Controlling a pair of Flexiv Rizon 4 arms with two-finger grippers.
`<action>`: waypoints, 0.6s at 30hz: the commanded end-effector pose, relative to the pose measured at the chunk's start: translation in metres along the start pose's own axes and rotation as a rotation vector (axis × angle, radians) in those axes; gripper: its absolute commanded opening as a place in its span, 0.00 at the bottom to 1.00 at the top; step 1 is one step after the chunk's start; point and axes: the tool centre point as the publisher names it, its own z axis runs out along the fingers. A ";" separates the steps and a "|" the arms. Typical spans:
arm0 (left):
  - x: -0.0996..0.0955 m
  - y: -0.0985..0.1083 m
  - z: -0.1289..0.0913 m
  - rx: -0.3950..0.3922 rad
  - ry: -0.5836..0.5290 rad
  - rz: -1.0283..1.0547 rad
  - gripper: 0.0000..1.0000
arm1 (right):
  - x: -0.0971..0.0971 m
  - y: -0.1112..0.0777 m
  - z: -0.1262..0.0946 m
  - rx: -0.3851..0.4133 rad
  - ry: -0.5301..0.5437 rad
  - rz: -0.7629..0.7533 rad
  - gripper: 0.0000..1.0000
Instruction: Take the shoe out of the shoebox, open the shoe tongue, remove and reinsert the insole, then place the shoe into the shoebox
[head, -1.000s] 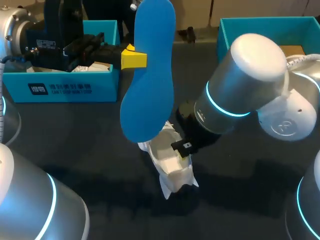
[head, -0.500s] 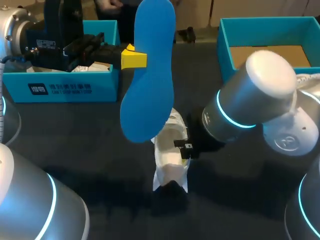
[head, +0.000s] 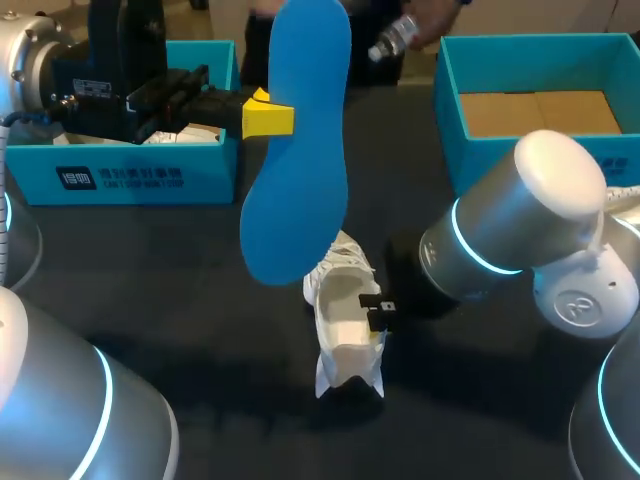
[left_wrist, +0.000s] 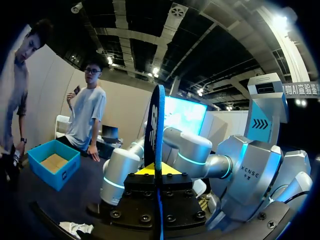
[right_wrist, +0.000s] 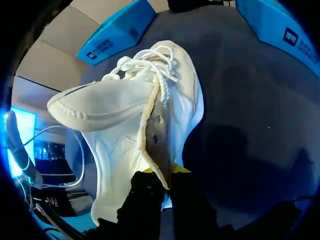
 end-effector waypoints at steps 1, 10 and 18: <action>-0.002 -0.002 0.001 -0.004 0.004 0.000 0.00 | -0.004 -0.002 0.011 -0.004 0.041 0.007 0.00; -0.002 -0.002 0.001 -0.004 0.004 0.000 0.00 | -0.006 -0.007 0.017 -0.016 0.056 0.008 0.00; -0.002 -0.002 0.001 -0.004 0.004 0.000 0.00 | -0.005 -0.009 0.017 -0.008 0.064 0.017 0.35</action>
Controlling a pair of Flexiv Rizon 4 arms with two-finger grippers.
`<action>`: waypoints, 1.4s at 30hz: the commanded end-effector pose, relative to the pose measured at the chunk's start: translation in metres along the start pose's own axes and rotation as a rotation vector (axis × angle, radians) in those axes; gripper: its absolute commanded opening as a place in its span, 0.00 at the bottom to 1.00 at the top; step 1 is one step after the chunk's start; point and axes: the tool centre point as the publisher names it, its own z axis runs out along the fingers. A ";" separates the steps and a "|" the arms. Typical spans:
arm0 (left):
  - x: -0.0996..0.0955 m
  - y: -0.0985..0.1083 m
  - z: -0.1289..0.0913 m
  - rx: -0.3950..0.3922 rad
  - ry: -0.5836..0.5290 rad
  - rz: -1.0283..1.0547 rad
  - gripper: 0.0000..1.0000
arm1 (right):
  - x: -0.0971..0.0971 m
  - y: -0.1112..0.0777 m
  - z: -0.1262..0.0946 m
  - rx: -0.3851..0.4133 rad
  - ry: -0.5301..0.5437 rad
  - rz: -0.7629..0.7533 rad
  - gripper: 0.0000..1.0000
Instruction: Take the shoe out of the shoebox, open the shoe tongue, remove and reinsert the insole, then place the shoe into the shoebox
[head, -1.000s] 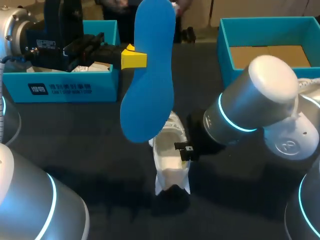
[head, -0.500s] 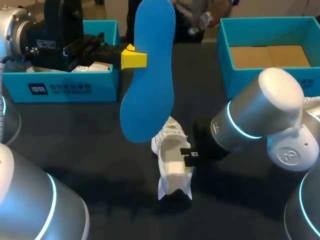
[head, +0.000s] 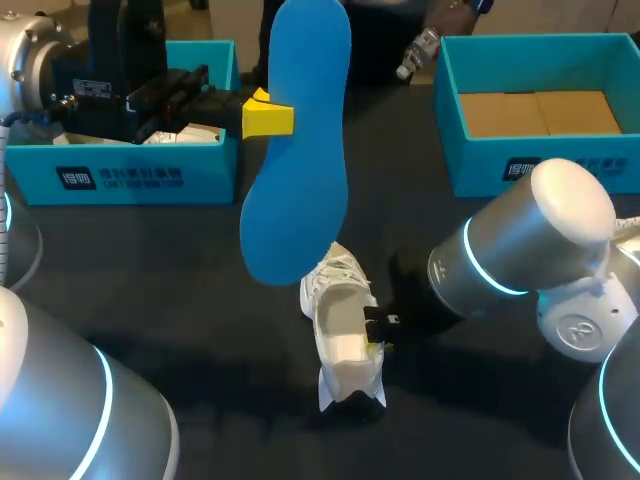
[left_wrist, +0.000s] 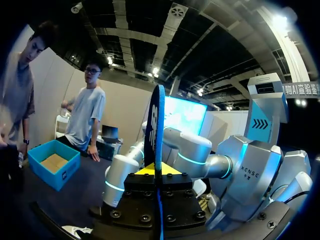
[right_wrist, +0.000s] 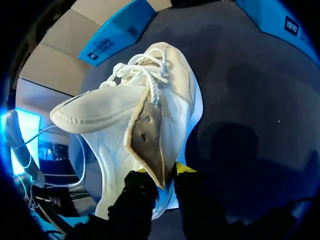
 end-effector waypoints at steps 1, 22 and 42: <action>-0.002 -0.002 0.001 -0.004 0.004 0.000 0.00 | 0.002 0.000 -0.004 0.003 0.018 0.004 0.47; -0.002 -0.002 0.001 -0.004 0.004 0.000 0.00 | 0.015 0.016 -0.092 0.010 0.295 0.077 1.00; -0.002 -0.002 0.001 -0.004 0.004 0.000 0.00 | 0.015 0.045 -0.155 -0.009 0.835 0.034 1.00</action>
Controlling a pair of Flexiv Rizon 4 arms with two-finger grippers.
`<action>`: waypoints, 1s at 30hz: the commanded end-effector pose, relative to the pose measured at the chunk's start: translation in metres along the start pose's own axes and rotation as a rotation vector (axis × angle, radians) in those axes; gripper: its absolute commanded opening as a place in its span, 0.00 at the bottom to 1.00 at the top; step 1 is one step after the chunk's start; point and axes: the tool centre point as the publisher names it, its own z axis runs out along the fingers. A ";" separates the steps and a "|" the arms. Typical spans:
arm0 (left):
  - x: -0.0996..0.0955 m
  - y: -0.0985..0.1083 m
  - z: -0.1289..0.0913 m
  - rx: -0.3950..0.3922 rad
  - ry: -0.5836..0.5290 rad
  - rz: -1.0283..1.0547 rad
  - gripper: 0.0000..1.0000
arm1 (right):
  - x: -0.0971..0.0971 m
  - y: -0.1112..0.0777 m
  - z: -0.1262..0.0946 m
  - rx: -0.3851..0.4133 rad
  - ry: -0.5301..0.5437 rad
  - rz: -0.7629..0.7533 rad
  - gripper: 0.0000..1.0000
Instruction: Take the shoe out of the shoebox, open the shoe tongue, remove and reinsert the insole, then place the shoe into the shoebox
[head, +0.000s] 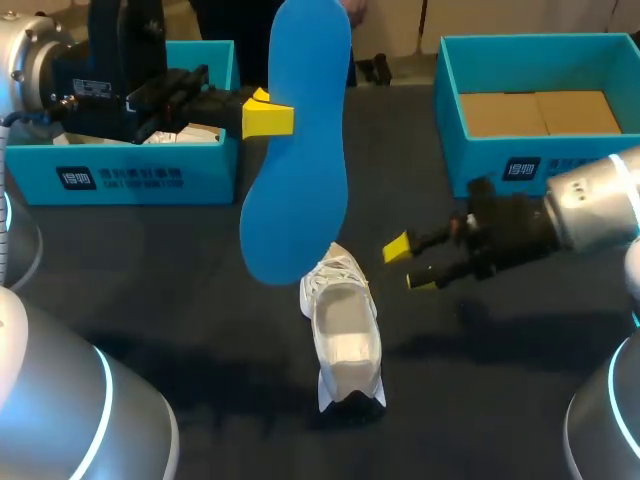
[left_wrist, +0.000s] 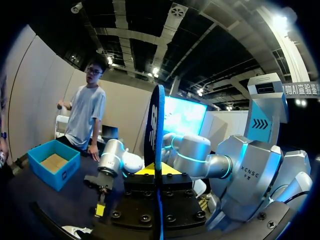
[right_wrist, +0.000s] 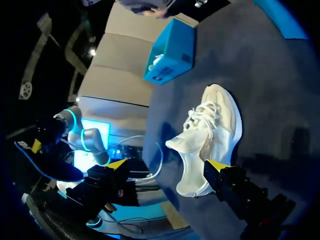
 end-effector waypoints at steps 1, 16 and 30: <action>-0.002 -0.002 0.001 -0.004 0.004 0.000 0.00 | -0.004 -0.004 -0.019 -0.002 0.161 -0.006 1.00; -0.014 0.001 -0.004 -0.005 0.042 0.295 0.00 | 0.015 -0.001 -0.024 -0.027 0.210 0.058 1.00; -0.019 0.004 -0.004 -0.106 0.082 0.478 0.00 | 0.031 0.004 -0.028 -0.085 0.272 0.106 1.00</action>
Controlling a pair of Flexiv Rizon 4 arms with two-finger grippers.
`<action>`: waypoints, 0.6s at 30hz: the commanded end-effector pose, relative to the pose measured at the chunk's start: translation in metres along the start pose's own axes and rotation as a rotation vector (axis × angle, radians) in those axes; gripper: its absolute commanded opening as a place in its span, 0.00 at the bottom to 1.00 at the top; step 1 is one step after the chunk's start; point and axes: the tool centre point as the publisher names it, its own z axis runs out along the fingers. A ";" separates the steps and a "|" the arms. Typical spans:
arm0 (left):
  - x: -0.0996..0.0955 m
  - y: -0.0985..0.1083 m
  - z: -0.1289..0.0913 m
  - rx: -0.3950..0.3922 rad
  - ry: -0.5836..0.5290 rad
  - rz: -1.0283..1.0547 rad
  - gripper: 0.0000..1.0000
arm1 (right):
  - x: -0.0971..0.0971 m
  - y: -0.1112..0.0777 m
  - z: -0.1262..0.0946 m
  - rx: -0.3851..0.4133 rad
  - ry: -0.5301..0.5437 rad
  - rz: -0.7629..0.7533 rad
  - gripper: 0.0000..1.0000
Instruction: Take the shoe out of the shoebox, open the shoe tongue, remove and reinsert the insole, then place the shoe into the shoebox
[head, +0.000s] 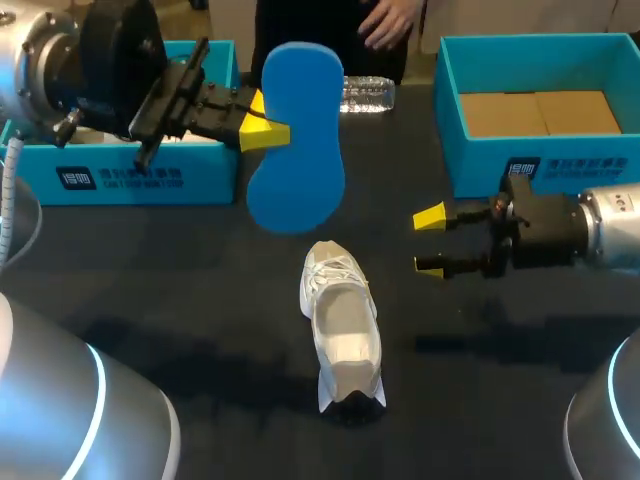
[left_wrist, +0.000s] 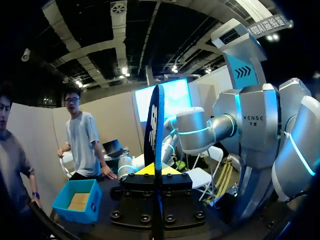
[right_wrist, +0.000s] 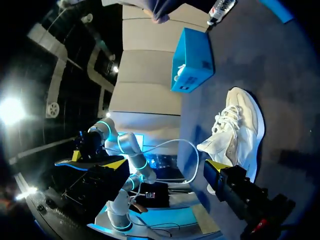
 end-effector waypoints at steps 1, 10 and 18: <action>-0.009 0.002 0.003 -0.051 0.031 0.053 0.00 | 0.001 -0.003 0.000 -0.006 -0.002 -0.001 1.00; -0.023 0.038 0.017 -0.032 -0.095 0.626 0.00 | 0.001 -0.003 0.000 -0.006 -0.002 -0.001 1.00; -0.023 0.038 0.017 -0.032 -0.095 0.626 0.00 | 0.001 -0.003 0.000 -0.006 -0.002 -0.001 1.00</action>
